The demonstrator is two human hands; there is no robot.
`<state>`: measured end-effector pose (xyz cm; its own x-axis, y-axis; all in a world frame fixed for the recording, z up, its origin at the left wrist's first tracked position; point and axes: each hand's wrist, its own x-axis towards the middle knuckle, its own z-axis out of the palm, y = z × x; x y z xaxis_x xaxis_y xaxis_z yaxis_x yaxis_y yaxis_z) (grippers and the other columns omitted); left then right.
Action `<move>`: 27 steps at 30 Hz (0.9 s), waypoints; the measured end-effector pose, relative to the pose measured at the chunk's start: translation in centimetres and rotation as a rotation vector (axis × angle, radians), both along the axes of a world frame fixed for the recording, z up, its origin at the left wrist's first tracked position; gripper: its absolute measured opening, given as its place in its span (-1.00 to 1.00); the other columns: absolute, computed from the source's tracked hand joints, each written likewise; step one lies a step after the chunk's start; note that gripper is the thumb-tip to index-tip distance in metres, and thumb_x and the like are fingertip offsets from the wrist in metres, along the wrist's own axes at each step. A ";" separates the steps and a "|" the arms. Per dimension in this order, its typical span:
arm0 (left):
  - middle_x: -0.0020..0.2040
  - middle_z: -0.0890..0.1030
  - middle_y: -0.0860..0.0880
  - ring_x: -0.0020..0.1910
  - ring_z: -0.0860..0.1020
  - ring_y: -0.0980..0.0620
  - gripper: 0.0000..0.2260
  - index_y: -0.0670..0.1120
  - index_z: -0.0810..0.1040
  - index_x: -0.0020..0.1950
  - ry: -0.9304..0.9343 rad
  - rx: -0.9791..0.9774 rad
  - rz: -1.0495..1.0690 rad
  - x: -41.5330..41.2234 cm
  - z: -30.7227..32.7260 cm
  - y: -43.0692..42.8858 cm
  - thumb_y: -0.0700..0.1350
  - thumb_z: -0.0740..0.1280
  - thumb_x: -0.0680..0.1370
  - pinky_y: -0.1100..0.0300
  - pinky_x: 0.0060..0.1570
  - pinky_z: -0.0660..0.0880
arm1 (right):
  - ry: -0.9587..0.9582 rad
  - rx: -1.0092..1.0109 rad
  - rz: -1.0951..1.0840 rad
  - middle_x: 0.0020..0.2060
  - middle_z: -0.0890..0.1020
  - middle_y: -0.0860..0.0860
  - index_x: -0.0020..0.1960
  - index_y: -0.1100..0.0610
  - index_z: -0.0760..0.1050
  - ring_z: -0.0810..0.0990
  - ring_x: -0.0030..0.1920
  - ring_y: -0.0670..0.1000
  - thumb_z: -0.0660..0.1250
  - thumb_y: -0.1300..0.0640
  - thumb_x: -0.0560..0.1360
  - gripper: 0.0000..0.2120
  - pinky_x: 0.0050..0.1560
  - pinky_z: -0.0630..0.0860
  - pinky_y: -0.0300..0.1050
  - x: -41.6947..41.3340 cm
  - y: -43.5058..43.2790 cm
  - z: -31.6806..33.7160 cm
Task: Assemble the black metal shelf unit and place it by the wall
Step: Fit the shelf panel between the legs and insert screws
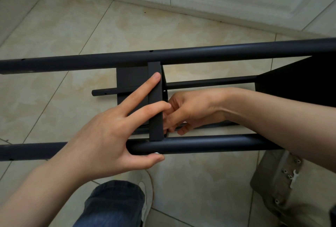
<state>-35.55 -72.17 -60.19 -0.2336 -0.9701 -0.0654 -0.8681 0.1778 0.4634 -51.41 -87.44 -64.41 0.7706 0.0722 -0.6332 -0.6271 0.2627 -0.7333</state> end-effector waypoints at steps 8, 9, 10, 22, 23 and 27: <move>0.66 -0.05 0.17 0.03 0.67 -0.14 -0.31 0.20 0.33 0.46 0.004 0.001 0.000 0.0 -0.1 0.1 0.33 0.36 0.37 0.00 -0.31 0.63 | 0.021 -0.004 -0.014 -0.25 0.64 -0.02 -0.15 0.13 0.60 0.52 -0.23 -0.11 0.34 0.19 0.58 -0.86 -0.13 0.43 -0.19 0.0 0.1 0.1; 0.66 -0.05 0.16 0.04 0.67 -0.13 -0.31 0.19 0.33 0.46 0.002 0.001 0.001 0.0 -0.1 0.1 0.33 0.36 0.37 0.01 -0.31 0.64 | 0.030 -0.014 -0.015 -0.26 0.64 -0.02 -0.15 0.13 0.60 0.52 -0.23 -0.10 0.34 0.18 0.57 -0.87 -0.13 0.43 -0.19 0.1 0.2 0.0; 0.66 -0.05 0.16 0.05 0.67 -0.13 -0.31 0.19 0.33 0.46 0.001 0.001 0.002 0.0 -0.1 0.1 0.33 0.36 0.37 0.01 -0.31 0.64 | 0.038 -0.023 -0.017 -0.26 0.63 -0.01 -0.15 0.13 0.59 0.52 -0.23 -0.09 0.35 0.17 0.57 -0.87 -0.13 0.43 -0.19 0.1 0.4 0.0; 0.66 -0.05 0.18 0.00 0.68 -0.10 -0.32 0.20 0.33 0.45 0.019 0.005 0.002 0.1 -0.1 0.0 0.33 0.36 0.37 0.00 -0.31 0.64 | 0.046 -0.019 0.000 -0.24 0.64 -0.03 -0.16 0.10 0.60 0.50 -0.23 -0.10 0.36 0.19 0.57 -0.86 -0.12 0.42 -0.19 0.1 0.3 0.2; 0.66 -0.05 0.18 0.00 0.68 -0.09 -0.33 0.20 0.33 0.45 0.021 0.007 0.002 0.0 -0.1 0.1 0.33 0.36 0.37 0.00 -0.30 0.64 | 0.047 -0.024 -0.004 -0.25 0.63 -0.03 -0.17 0.10 0.60 0.50 -0.23 -0.10 0.36 0.19 0.57 -0.86 -0.11 0.42 -0.18 0.1 0.3 0.3; 0.65 -0.06 0.18 0.03 0.67 -0.10 -0.32 0.20 0.33 0.45 0.021 0.008 0.003 0.0 -0.1 0.1 0.33 0.36 0.37 -0.02 -0.29 0.64 | 0.068 -0.066 -0.013 -0.30 0.61 -0.03 -0.20 0.12 0.58 0.49 -0.24 -0.09 0.38 0.15 0.54 -0.86 -0.12 0.41 -0.17 0.2 0.8 0.2</move>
